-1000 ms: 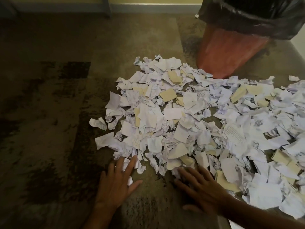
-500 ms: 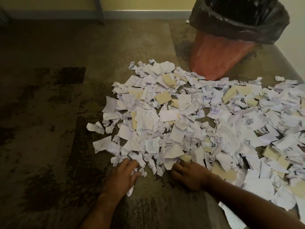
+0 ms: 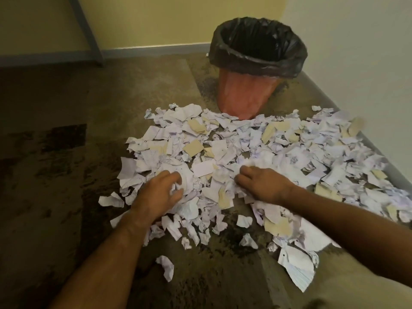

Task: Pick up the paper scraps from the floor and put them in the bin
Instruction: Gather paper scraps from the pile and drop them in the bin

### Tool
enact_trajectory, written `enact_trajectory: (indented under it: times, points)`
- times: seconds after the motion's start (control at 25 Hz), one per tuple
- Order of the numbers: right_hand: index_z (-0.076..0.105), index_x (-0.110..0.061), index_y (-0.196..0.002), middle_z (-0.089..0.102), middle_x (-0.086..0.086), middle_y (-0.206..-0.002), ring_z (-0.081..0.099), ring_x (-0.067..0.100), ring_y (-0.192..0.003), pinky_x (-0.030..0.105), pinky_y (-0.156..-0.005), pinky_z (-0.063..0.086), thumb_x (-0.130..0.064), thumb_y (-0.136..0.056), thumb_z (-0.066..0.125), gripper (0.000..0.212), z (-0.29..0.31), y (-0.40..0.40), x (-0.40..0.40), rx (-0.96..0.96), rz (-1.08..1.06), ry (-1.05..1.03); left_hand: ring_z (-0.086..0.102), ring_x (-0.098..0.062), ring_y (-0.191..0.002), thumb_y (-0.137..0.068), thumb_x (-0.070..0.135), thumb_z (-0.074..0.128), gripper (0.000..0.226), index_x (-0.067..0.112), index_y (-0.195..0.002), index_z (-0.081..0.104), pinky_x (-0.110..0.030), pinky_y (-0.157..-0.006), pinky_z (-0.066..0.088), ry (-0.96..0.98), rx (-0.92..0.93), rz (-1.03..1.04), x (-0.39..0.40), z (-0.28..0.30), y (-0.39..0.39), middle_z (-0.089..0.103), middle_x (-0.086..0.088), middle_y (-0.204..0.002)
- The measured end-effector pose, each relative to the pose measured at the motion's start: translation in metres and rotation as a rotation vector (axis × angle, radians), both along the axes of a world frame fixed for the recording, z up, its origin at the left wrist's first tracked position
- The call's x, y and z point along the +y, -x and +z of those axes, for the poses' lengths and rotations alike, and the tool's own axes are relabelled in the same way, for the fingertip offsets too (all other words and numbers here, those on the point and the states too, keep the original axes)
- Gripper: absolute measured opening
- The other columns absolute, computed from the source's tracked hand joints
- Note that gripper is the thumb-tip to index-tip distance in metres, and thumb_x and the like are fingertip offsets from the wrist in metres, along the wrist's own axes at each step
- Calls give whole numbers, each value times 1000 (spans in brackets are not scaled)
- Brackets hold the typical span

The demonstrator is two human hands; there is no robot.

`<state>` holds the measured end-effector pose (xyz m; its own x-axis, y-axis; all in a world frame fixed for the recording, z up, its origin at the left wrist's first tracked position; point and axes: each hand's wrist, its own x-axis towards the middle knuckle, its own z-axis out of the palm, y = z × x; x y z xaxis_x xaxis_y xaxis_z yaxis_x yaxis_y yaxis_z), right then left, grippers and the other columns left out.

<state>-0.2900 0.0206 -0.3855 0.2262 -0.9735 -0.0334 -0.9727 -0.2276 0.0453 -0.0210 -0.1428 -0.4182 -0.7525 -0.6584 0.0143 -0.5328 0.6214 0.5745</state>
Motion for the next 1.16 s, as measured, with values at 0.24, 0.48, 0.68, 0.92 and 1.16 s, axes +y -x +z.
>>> enact_trajectory:
  times: [0.24,0.48,0.68,0.92,1.16]
  points:
    - [61,-11,-94,55,7,-88,53,22,-62,33,-52,46,-34,-100,41,31,78,33,-28,-219,-252,357,57,-6,-72,-79,22,78,15,22,-84,64,-19,-63,42,-38,346,118,-35,72,67,63,11,-83]
    - [66,-15,-91,58,-6,-87,50,6,-80,11,-69,36,-23,-96,57,12,165,121,-101,-494,-594,817,62,-7,-67,-81,25,76,13,25,-82,63,-29,-59,52,-226,660,254,-56,156,182,67,8,-77]
    - [66,-13,-94,63,-5,-90,54,9,-84,19,-71,35,-29,-95,55,20,196,199,-182,-672,-823,905,60,-9,-68,-76,25,73,15,26,-71,59,-28,-64,50,-319,792,298,-100,203,288,65,10,-74]
    - [56,-16,-91,60,0,-99,53,16,-86,29,-76,43,-41,-96,51,26,172,246,-248,-742,-1013,848,69,-25,-74,-70,42,68,21,24,-78,59,-41,-65,61,-420,709,506,-144,210,392,70,1,-80]
    - [57,-13,-123,59,4,-116,54,25,-100,33,-79,38,-48,-101,28,51,150,260,-263,-625,-1082,364,36,-33,-138,-48,101,27,128,33,-155,10,-58,-104,40,-905,456,343,-144,208,409,27,-3,-158]
